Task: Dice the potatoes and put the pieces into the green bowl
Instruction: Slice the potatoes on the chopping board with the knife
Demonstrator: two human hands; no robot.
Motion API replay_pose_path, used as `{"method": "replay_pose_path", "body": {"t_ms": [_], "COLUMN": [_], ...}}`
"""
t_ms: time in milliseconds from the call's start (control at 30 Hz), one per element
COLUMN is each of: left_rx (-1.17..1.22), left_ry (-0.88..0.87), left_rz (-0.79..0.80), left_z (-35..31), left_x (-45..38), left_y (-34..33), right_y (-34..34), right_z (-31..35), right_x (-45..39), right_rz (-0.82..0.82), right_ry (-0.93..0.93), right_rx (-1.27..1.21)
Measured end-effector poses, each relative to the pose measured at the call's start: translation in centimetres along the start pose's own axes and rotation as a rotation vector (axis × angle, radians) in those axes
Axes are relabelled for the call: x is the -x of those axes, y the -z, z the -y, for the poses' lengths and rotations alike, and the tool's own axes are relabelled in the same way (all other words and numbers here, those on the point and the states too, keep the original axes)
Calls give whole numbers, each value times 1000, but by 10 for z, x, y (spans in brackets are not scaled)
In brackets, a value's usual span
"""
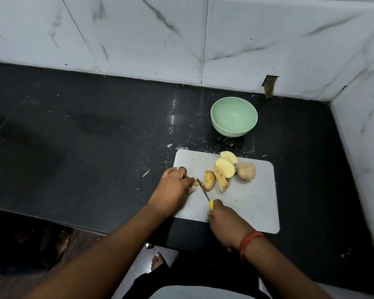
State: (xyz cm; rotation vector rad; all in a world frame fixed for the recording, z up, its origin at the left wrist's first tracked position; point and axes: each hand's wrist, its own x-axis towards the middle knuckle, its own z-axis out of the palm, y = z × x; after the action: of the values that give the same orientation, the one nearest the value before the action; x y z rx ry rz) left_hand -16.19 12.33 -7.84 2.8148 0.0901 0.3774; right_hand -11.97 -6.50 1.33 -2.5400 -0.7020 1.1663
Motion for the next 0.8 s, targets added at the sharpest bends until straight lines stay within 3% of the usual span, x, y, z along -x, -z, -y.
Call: {"method": "replay_pose_path", "body": {"t_ms": [267, 467, 633, 800], "left_rx": [27, 57, 71, 75], "left_ry": [54, 92, 155, 152], "left_rz": [15, -4, -16, -37], "left_z": [0, -2, -3, -6], "left_x": [1, 3, 15, 15], "left_y": [-9, -4, -3, -4], "right_y": [-19, -19, -15, -18], "right_z": [-9, -19, -5, 5], "right_x": [-11, 11, 0, -14], "right_rz": [-22, -42, -106, -56], "right_ry": [-11, 14, 68, 7], "right_rx": [127, -1, 35, 79]}}
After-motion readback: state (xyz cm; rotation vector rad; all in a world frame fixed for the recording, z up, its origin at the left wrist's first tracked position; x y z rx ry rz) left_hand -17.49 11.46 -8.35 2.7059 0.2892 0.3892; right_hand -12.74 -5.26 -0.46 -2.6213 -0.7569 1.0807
